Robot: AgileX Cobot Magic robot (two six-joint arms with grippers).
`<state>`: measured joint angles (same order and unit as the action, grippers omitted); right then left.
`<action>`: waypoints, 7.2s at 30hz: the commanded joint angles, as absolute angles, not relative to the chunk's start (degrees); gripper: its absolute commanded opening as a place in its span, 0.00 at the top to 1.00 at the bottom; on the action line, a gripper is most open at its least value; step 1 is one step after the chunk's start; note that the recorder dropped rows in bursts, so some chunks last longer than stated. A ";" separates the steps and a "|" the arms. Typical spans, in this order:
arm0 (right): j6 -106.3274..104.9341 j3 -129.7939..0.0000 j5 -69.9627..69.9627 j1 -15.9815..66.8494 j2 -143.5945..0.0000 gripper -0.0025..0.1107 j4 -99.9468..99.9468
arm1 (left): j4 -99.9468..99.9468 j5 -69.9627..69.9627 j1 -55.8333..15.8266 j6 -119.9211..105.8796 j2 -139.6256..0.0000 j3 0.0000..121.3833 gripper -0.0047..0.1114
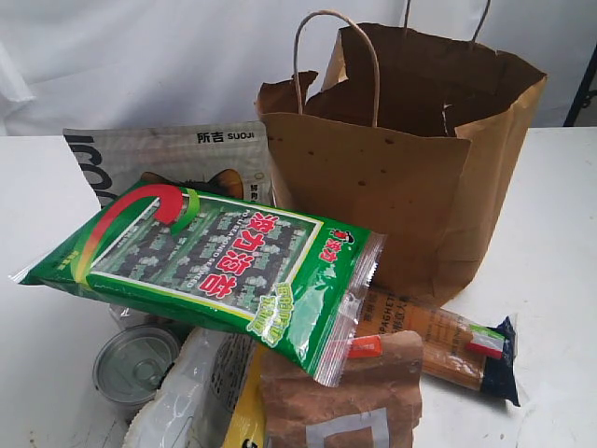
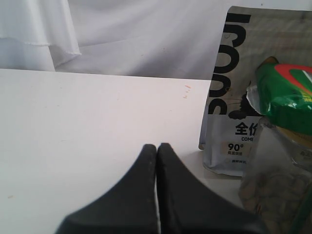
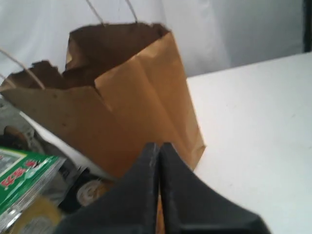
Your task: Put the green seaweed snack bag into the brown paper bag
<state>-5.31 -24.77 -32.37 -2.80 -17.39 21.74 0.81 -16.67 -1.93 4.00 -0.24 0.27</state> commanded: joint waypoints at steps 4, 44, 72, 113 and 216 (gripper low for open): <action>-12.93 -27.57 -38.91 -2.94 -28.23 0.98 33.80 | 0.81 -16.13 -2.24 4.10 0.00 0.00 0.96; -18.91 -27.85 -31.03 1.11 -50.58 0.98 52.86 | 0.81 -16.13 -2.24 4.10 0.00 0.00 0.96; -42.07 -27.95 -41.35 3.49 -66.10 0.30 83.60 | 0.81 -16.13 -2.24 4.10 0.00 0.00 0.96; -66.86 -38.16 -45.12 17.18 -86.80 0.33 99.95 | 0.81 -16.13 -2.24 4.10 0.00 0.00 0.96; -10.87 -58.84 -48.89 22.21 -58.22 0.98 25.75 | 0.81 -16.13 -2.24 4.10 0.00 0.00 0.96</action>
